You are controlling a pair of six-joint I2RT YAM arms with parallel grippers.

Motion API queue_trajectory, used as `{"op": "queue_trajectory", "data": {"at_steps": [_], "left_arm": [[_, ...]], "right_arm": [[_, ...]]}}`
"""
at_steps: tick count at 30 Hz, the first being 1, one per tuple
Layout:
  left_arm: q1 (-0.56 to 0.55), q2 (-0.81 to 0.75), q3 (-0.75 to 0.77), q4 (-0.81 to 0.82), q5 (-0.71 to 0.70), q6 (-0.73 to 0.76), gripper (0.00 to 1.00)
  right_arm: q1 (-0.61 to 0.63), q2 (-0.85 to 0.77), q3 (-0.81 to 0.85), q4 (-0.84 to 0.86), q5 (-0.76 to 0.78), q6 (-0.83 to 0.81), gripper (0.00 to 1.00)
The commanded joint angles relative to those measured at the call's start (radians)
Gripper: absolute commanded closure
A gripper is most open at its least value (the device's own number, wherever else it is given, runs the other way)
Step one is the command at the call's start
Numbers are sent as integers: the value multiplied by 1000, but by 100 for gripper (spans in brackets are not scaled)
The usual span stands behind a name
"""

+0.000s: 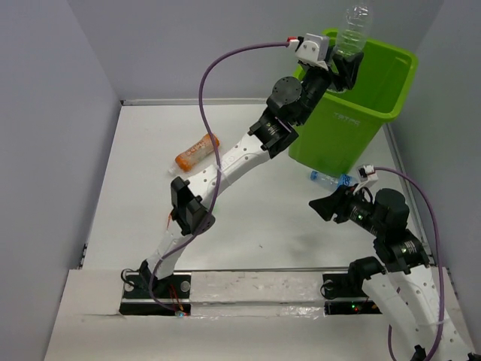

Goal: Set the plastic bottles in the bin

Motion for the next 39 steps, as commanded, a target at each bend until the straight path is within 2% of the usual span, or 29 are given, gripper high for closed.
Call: {"op": "queue_trajectory", "data": {"at_steps": [1, 3, 5, 6, 10, 19, 24, 27, 33, 34, 35, 36, 37, 38, 39], "left_arm": [[45, 90, 154, 181, 37, -1, 33], [71, 145, 160, 244, 52, -27, 31], [97, 182, 163, 285, 78, -80, 25], [104, 193, 166, 297, 82, -91, 18], [119, 233, 183, 319, 94, -70, 1], [119, 212, 175, 331, 138, -51, 1], [119, 74, 99, 331, 141, -47, 1], [119, -80, -11, 281, 155, -22, 1], [120, -498, -526, 210, 111, -56, 1], [119, -597, -667, 190, 70, -99, 1], [119, -598, -735, 190, 48, -99, 1], [119, -699, -810, 164, 31, -143, 1], [119, -747, -954, 150, 2, -166, 1], [119, -843, -1019, 114, -7, -188, 1], [119, -892, -1083, 88, -23, -206, 1]], "right_arm": [[9, -17, 1, 27, -59, -2, 41], [9, -22, -7, 41, -77, 7, 41], [9, -20, -10, 42, -95, 13, 41], [9, -20, -10, 42, -99, 13, 41], [9, -12, -9, 41, -115, 15, 41], [9, 43, 14, 62, -85, -14, 41], [9, 98, 48, 34, 48, -51, 41], [9, 161, 62, 45, 123, -57, 41], [44, 293, 53, 152, 177, -4, 39], [93, 313, 48, 197, 212, 13, 38], [130, 334, 48, 197, 213, 19, 37], [179, 383, 54, 234, 280, 24, 36], [233, 408, 59, 251, 326, 25, 34], [347, 435, 67, 269, 376, 22, 32], [392, 463, 77, 283, 419, 13, 29]]}}
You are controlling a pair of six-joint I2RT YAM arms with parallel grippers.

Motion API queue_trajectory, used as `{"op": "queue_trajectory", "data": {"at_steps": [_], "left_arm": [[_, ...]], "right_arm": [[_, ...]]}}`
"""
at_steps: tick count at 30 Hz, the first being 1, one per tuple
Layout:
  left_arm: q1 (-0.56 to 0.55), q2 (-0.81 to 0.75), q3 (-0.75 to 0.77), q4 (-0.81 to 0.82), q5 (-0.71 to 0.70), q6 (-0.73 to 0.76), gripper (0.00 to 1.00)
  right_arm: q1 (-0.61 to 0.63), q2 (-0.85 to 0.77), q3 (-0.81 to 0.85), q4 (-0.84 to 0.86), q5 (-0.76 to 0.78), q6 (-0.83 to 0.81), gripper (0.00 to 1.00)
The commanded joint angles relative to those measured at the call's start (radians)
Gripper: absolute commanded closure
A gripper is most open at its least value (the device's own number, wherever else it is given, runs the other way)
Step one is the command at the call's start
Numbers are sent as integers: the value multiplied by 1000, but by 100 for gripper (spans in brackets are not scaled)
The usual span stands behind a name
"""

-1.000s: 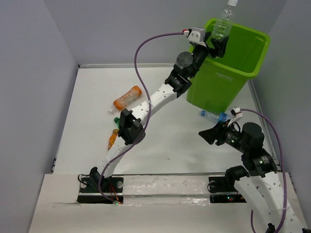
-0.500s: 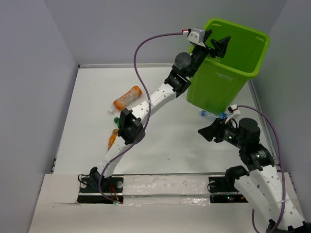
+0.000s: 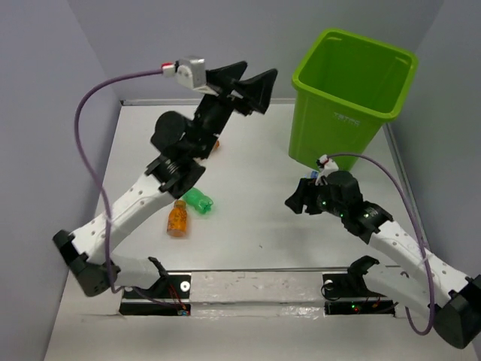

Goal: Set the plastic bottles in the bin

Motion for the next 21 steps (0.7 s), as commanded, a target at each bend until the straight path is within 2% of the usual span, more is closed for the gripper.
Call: {"op": "queue_trajectory", "data": {"at_steps": [1, 4, 5, 6, 10, 11, 14, 17, 21], "left_arm": [[-2, -199, -355, -109, -116, -131, 1], [0, -345, -471, -299, -161, -129, 1], [0, -409, -491, -406, -172, -123, 1], [0, -442, -513, -451, -184, -117, 1], [0, -592, -652, -604, -228, -89, 1], [1, -639, -668, -655, -238, -84, 1], [0, -724, -731, -714, -264, -63, 1], [1, -804, -801, -695, -304, -58, 1], [31, -861, -833, -658, -247, -49, 1]], "right_arm": [[231, 99, 82, 150, 251, -4, 25], [264, 202, 139, 107, 361, -82, 20], [264, 217, 151, 71, 394, -102, 19], [264, 233, 167, 48, 474, -122, 18], [264, 325, 260, -66, 609, -220, 13], [264, 349, 280, -92, 626, -272, 1], [264, 473, 366, -204, 769, -343, 0], [264, 628, 437, -300, 949, -404, 0], [264, 714, 452, -325, 993, -493, 0]]}}
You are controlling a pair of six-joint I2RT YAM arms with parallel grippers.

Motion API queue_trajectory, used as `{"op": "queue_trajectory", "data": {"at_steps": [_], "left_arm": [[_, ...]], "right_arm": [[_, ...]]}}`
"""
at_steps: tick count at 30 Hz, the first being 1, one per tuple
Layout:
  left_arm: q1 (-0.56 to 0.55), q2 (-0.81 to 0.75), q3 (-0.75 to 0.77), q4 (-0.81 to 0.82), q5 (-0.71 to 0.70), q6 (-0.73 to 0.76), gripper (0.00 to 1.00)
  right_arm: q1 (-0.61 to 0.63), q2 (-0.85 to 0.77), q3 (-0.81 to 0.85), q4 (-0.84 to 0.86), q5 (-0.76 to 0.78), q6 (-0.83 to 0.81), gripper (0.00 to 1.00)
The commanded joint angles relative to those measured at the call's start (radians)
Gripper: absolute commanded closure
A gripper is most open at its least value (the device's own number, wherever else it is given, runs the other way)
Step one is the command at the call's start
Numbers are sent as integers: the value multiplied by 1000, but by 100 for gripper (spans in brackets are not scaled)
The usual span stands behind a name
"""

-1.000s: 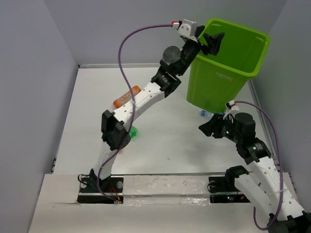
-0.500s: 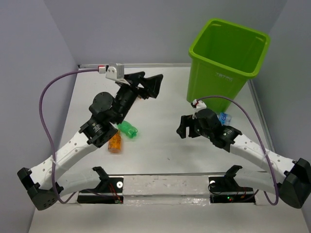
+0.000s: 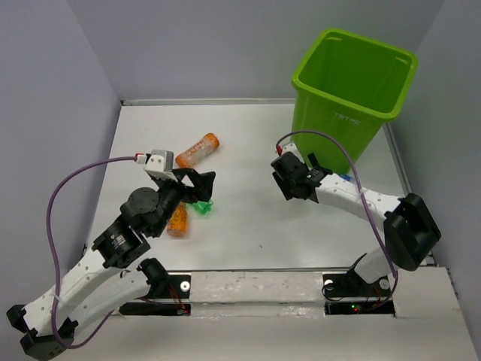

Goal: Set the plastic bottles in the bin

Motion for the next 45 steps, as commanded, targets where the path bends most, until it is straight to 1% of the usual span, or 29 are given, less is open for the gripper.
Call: {"op": "queue_trajectory", "data": {"at_steps": [1, 6, 8, 12, 17, 19, 20, 22, 24, 29, 31, 35, 39, 40, 42, 43, 44, 45], "left_arm": [[32, -54, -27, 40, 22, 40, 1], [46, -65, -38, 37, 48, 60, 1], [46, -65, -37, 36, 62, 66, 1], [47, -74, -41, 46, 91, 74, 1], [47, -91, -43, 45, 90, 77, 1], [47, -96, -47, 46, 82, 79, 1], [49, -99, -47, 51, 84, 79, 1], [53, -94, -47, 54, 99, 83, 1], [61, -84, -47, 54, 107, 86, 1], [73, -79, -46, 52, 108, 88, 1], [78, -82, -47, 55, 110, 88, 1], [79, -84, -49, 57, 104, 86, 1], [79, -87, -49, 57, 99, 88, 1], [79, -88, -50, 57, 97, 88, 1], [79, -90, -52, 57, 97, 88, 1], [81, -88, -52, 59, 96, 88, 1], [81, -87, -52, 59, 96, 88, 1], [81, -87, -52, 59, 94, 88, 1]], "right_arm": [[3, 100, 44, -121, 186, -167, 0], [-71, 160, 51, -119, 217, -231, 0], [-81, 177, 52, -112, 217, -266, 0], [-91, 218, 46, -26, 250, -313, 0], [-167, 264, 14, 72, 247, -391, 1], [-193, 263, -15, 173, 255, -431, 3], [-209, 260, -26, 265, 251, -482, 3], [-220, 263, -41, 330, 217, -513, 5], [-242, 284, -37, 362, 218, -530, 7], [-243, 341, -29, 375, 186, -534, 11], [-243, 359, -28, 375, 179, -527, 14], [-243, 371, -31, 353, 160, -473, 23], [-243, 370, -34, 295, 165, -415, 37], [-243, 368, -31, 284, 168, -400, 45], [-232, 364, -29, 252, 168, -357, 51], [-221, 362, -25, 237, 168, -335, 56], [-207, 355, -19, 223, 163, -305, 57], [-168, 352, -18, 206, 160, -294, 59]]}}
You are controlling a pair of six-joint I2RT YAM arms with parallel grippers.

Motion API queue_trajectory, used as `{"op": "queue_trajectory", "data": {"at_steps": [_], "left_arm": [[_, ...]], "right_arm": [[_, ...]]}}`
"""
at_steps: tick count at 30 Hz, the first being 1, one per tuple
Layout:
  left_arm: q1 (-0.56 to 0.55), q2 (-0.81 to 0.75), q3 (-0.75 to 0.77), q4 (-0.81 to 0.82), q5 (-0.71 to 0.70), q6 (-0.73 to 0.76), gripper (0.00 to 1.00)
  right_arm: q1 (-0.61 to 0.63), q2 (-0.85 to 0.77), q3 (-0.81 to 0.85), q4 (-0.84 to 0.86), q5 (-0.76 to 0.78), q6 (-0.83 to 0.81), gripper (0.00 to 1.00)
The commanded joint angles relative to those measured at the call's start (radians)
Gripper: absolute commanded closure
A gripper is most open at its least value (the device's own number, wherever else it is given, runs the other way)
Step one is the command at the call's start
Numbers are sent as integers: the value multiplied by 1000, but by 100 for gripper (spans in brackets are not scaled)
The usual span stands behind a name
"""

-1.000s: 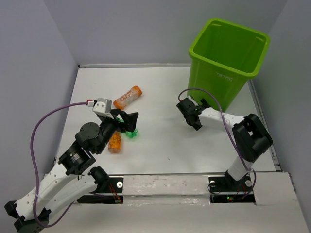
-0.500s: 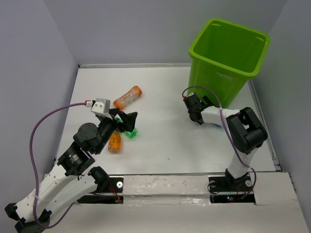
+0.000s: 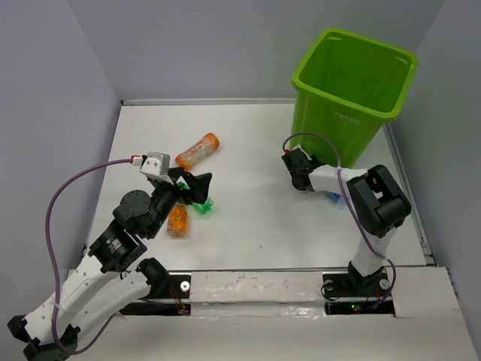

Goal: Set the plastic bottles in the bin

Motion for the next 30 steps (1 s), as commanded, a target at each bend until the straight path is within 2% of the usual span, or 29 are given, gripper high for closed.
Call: {"op": "queue_trajectory", "data": {"at_steps": [1, 4, 11, 15, 17, 20, 25, 26, 27, 28, 30], "left_arm": [[6, -5, -15, 46, -4, 18, 1], [8, 0, -15, 43, -17, 18, 1], [17, 15, -16, 40, -37, 15, 1], [39, 49, -10, 29, -81, 15, 1], [49, 64, -2, 14, -113, 10, 1], [83, 102, 2, 8, -115, 4, 1], [134, 171, 21, -2, -133, 10, 1], [141, 190, 33, -8, -145, 15, 1], [149, 197, 38, -11, -155, 15, 1], [166, 204, 48, -14, -165, 15, 1], [192, 229, 64, -14, -164, 15, 1]], "right_arm": [[94, -17, 18, -86, -13, 131, 60], [203, -49, 43, -131, 24, 175, 68], [441, -184, 233, -338, 72, 278, 74], [515, -314, 445, -375, -55, 294, 79], [515, -358, 512, -343, -114, 278, 80], [515, -437, 601, -180, -197, 154, 80], [497, -440, 760, 152, -146, -154, 80], [472, -437, 773, 208, -148, -230, 80], [437, -432, 794, 234, -158, -237, 80], [344, -419, 843, 245, -206, -233, 80], [235, -400, 886, 245, -253, -185, 80]]}}
